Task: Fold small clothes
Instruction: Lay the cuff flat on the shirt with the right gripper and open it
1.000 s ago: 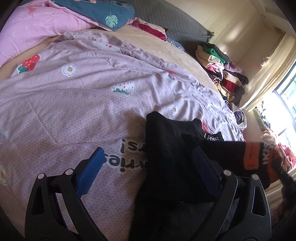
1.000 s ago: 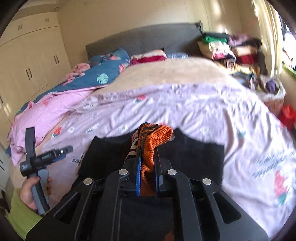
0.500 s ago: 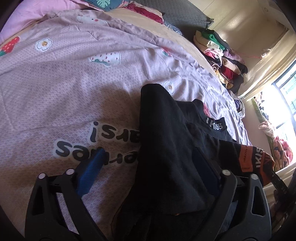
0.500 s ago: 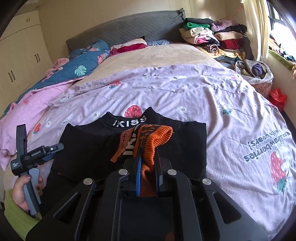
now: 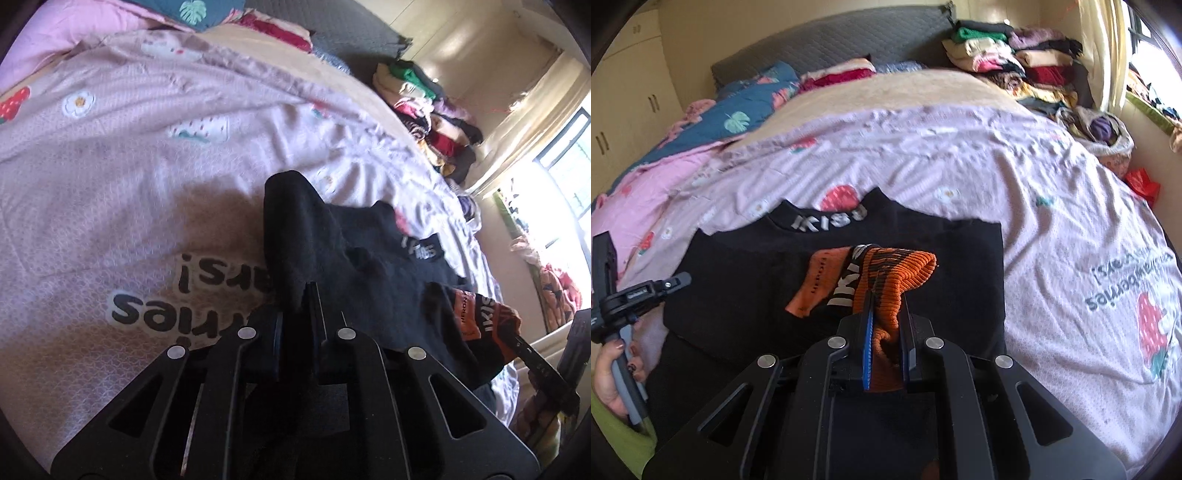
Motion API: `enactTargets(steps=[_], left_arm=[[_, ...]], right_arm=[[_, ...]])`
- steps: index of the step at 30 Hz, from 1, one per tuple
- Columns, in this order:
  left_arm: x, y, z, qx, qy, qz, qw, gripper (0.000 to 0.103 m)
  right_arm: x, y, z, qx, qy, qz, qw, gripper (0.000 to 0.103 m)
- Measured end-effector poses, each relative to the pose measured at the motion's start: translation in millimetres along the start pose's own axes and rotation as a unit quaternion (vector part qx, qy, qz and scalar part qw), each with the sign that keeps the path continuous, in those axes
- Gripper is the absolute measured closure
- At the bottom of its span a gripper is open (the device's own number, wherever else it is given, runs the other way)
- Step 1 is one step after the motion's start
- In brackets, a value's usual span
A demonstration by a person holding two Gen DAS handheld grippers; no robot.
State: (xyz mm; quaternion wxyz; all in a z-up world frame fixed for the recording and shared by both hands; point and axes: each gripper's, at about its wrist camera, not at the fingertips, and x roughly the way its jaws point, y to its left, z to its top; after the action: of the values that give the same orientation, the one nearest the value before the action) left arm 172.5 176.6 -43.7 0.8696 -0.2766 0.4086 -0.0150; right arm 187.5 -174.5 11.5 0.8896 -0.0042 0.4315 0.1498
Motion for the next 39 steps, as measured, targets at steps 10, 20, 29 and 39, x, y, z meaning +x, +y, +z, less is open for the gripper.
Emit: enactTargets(steps=[10, 20, 29, 39], left_arm=[[0, 1, -2, 0.003, -0.001, 0.02, 0.9998, 0.087], [-36, -31, 6, 0.053, -0.036, 0.011, 0.9979, 0.07], [4, -65, -18, 0.095, 0.036, 0.005, 0.9948, 0.037], [18, -51, -27, 0.099, 0.055, 0.014, 0.9935, 0.037]], right_arm=[[22, -21, -20, 0.042, 0.034, -0.02, 0.998, 0.084], [-16, -22, -17, 0.044, -0.006, -0.005, 0.999, 0.058], [-24, 21, -14, -0.009, -0.002, 0.035, 0.999, 0.041], [-14, 54, -9, -0.05, 0.006, 0.059, 0.997, 0.036]])
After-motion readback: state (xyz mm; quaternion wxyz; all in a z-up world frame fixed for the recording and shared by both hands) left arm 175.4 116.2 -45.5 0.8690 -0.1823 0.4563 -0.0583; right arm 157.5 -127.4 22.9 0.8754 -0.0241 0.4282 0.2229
